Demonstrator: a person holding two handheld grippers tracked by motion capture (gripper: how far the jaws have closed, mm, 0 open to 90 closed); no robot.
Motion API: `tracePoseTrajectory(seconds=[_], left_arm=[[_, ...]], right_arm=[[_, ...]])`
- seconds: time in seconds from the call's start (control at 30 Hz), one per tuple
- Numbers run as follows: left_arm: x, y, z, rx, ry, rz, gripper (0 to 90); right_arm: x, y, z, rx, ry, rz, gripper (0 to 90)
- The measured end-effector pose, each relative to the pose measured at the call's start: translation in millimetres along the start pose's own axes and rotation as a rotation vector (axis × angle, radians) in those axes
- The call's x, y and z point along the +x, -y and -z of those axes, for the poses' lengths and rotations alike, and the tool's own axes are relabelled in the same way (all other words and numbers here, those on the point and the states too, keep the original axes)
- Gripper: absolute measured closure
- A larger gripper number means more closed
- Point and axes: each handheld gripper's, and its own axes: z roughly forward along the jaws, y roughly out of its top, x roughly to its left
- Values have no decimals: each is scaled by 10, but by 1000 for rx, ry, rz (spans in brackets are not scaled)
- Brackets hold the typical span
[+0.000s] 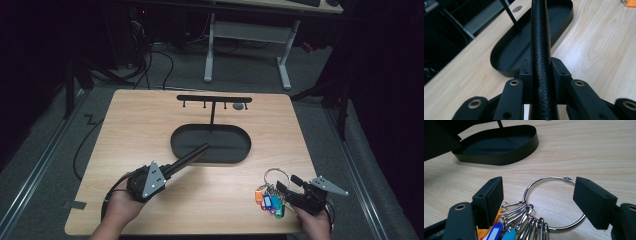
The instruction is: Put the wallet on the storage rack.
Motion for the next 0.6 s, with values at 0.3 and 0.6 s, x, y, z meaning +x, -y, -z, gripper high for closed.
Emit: tracePoseTrajectory(seconds=[0.3, 0.6], left_arm=[[78, -163, -189, -34, 16, -92, 742], [120, -345, -491, -20, 37, -211, 741]], right_arm=[[6, -2, -5, 0, -6, 0, 247], [-2, 6, -10, 3, -6, -4, 247]])
